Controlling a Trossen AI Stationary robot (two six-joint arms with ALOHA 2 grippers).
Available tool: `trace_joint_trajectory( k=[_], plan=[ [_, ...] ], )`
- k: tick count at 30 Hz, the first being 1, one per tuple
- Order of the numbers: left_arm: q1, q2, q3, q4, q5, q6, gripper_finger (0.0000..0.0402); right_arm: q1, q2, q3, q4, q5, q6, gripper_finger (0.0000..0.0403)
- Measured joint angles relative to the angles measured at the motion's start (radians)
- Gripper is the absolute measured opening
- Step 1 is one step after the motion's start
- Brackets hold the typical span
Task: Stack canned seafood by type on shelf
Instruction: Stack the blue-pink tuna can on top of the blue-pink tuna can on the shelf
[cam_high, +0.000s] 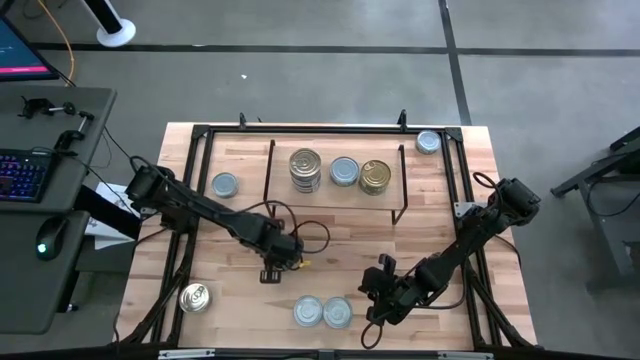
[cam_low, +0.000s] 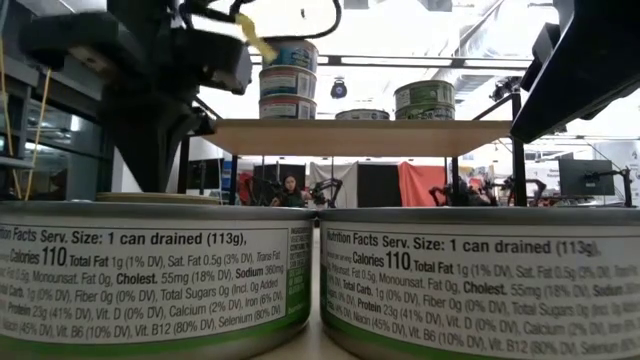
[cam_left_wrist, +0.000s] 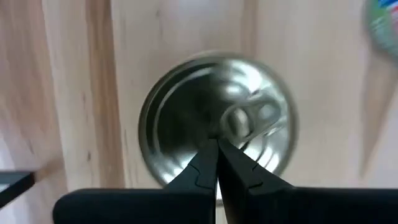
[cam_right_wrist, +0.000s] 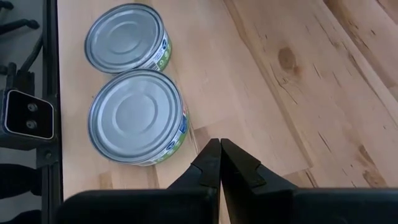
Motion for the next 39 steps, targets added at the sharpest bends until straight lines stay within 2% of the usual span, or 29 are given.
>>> trace_joint_trajectory(
  k=[6, 14, 17, 20, 23, 27, 30, 35, 39],
  plan=[
    [0.010, 0.045, 0.005, 0.048, 0.004, -0.005, 0.0000, 0.000, 0.000, 0.000, 0.000, 0.000, 0.030, 0.0000],
    [-0.003, 0.159, 0.006, 0.461, 0.017, -0.087, 0.0000, 0.033, 0.000, 0.000, -0.016, 0.001, 0.033, 0.0000],
    [-0.006, 0.224, 0.048, 0.565, 0.003, -0.104, 0.0000, 0.050, 0.000, 0.000, -0.048, 0.006, 0.056, 0.0000],
    [0.000, 0.278, 0.128, 0.548, -0.019, -0.064, 0.0000, 0.054, 0.000, 0.000, -0.065, 0.019, 0.058, 0.0000],
    [0.014, 0.280, 0.194, 0.485, -0.021, -0.016, 0.0000, 0.027, 0.000, 0.000, -0.079, 0.010, 0.115, 0.0000],
    [0.022, 0.215, 0.212, 0.367, -0.057, 0.103, 0.0000, -0.038, 0.000, -0.029, -0.082, -0.009, 0.229, 0.0000],
    [0.008, 0.151, 0.215, 0.295, -0.137, 0.113, 0.0000, -0.090, 0.000, -0.104, 0.039, -0.065, 0.208, 0.0000],
    [-0.044, 0.091, 0.118, 0.364, -0.169, 0.118, 0.0000, -0.147, 0.001, -0.240, 0.409, -0.124, 0.101, 0.0000],
    [-0.080, 0.041, -0.006, 0.410, -0.277, 0.094, 0.0000, -0.183, 0.001, -0.263, 0.473, -0.125, 0.095, 0.0000]
  ],
)
